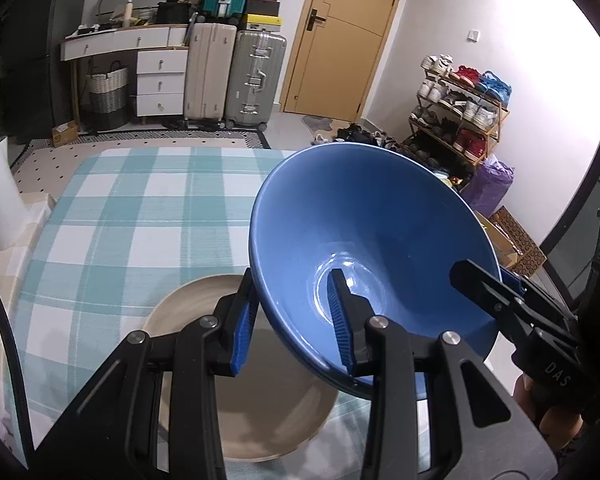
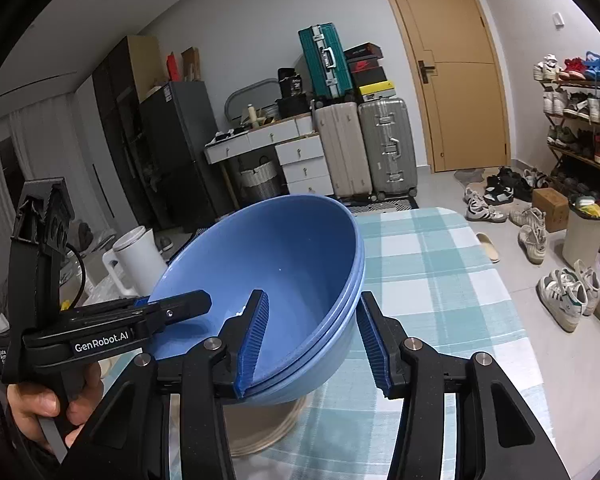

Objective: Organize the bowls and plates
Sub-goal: 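Lift the blue bowl stack with both grippers and carry it over the cream plates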

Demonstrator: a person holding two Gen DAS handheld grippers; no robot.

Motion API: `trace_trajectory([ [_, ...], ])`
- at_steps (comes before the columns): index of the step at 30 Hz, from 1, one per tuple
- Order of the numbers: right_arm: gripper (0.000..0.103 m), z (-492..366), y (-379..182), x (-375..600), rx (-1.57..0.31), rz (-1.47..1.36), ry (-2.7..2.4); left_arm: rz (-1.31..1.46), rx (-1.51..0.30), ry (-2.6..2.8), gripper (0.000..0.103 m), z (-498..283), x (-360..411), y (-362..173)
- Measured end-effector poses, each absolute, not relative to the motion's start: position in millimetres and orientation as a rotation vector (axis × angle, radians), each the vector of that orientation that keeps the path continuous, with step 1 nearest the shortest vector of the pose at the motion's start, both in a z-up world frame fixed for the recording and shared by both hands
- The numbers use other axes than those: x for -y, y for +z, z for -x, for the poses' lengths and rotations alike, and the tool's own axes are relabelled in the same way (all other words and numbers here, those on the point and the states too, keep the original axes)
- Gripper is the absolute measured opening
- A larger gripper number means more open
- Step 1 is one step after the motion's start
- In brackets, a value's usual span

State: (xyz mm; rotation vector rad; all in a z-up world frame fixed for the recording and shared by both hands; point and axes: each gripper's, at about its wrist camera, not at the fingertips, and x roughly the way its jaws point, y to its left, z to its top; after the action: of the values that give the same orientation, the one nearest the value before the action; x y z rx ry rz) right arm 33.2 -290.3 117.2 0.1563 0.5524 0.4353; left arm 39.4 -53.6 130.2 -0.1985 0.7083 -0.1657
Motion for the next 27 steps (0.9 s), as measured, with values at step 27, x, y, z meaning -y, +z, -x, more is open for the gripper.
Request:
trace_trajectory([
  [27, 0.047, -62, 69, 206, -0.655, -0.077, 0.559, 0.236, -0.772, 0.003, 0.031, -38, -16, 77],
])
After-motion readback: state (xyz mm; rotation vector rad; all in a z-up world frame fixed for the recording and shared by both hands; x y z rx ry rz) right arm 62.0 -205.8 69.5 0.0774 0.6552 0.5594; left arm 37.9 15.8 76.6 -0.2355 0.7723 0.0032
